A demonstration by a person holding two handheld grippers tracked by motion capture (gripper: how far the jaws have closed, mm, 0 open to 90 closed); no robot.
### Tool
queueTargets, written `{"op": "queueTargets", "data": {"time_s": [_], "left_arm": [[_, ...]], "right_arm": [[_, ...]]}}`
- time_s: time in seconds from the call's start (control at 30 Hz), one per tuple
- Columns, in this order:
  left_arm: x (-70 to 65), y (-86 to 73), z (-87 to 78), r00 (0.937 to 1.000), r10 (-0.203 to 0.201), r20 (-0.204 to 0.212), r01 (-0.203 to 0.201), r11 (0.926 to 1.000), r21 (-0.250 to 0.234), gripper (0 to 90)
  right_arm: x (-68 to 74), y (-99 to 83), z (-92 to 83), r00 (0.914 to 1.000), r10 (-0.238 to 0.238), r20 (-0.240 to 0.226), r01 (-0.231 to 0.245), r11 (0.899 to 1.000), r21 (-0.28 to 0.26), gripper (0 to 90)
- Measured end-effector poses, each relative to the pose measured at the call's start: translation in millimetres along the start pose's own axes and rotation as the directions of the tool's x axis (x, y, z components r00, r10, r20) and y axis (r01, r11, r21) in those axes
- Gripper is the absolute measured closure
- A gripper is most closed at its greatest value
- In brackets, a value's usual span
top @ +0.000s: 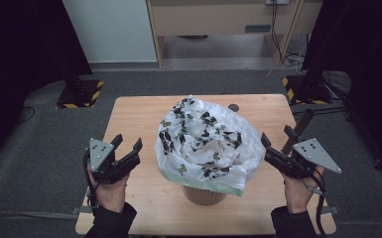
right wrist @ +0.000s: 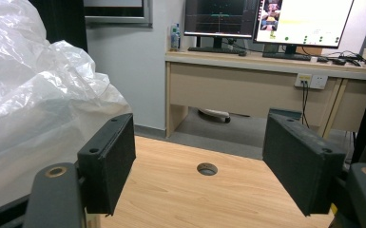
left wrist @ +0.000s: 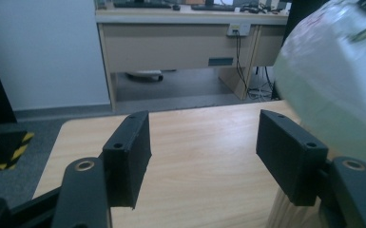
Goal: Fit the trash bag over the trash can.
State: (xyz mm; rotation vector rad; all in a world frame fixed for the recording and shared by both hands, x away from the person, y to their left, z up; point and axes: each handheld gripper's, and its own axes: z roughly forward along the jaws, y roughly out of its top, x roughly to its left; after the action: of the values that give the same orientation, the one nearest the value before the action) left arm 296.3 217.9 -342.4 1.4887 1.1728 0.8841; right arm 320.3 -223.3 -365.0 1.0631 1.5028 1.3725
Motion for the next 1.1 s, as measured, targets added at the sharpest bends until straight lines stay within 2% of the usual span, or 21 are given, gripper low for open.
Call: {"op": "queueTargets", "data": {"time_s": [0.13,0.2,0.43,0.57,0.77,0.93,1.0,1.1], "left_arm": [[-12.7,7.1,0.8,0.9999,0.01,0.011,-0.009,0.9997,-0.024,34.2],[-23.3,8.4,2.5,0.9994,0.023,0.026,-0.022,0.9993,-0.032,33.4],[-42.0,-0.4,13.0,0.9974,0.047,0.054,-0.047,0.9989,-0.004,32.4],[-46.1,-6.8,15.3,0.9973,0.045,0.058,-0.046,0.9989,0.007,32.2],[-47.0,-12.5,15.2,0.998,0.041,0.049,-0.041,0.9991,0.009,32.7],[-50.0,-20.1,17.0,0.9971,0.057,0.05,-0.058,0.9981,0.02,31.3],[-52.3,-23.6,18.8,0.9967,0.072,0.037,-0.073,0.9971,0.025,32.4],[-51.7,-27.1,20.8,0.9972,0.065,0.037,-0.066,0.9974,0.029,32.3]], "right_arm": [[4.4,1.3,2.6,1.0,0.0,-0.003,0.0,1.0,0.002,26.4],[8.1,2.8,3.7,0.9999,-0.005,-0.013,0.004,1.0,-0.004,26.6],[22.5,1.1,7.8,0.9991,-0.031,-0.029,0.032,0.999,0.012,26.7],[28.8,-4.2,10.9,0.9983,-0.046,-0.036,0.047,0.998,0.029,27.7],[31.1,-8.7,11.0,0.998,-0.052,-0.037,0.053,0.998,0.036,28.0],[32.5,-15.5,12.4,0.9974,-0.059,-0.04,0.061,0.997,0.05,28.3],[32.8,-19.4,12.8,0.9971,-0.063,-0.043,0.065,0.996,0.057,28.1],[33.2,-25.6,13.4,0.9969,-0.064,-0.047,0.067,0.995,0.068,27.8]]}}
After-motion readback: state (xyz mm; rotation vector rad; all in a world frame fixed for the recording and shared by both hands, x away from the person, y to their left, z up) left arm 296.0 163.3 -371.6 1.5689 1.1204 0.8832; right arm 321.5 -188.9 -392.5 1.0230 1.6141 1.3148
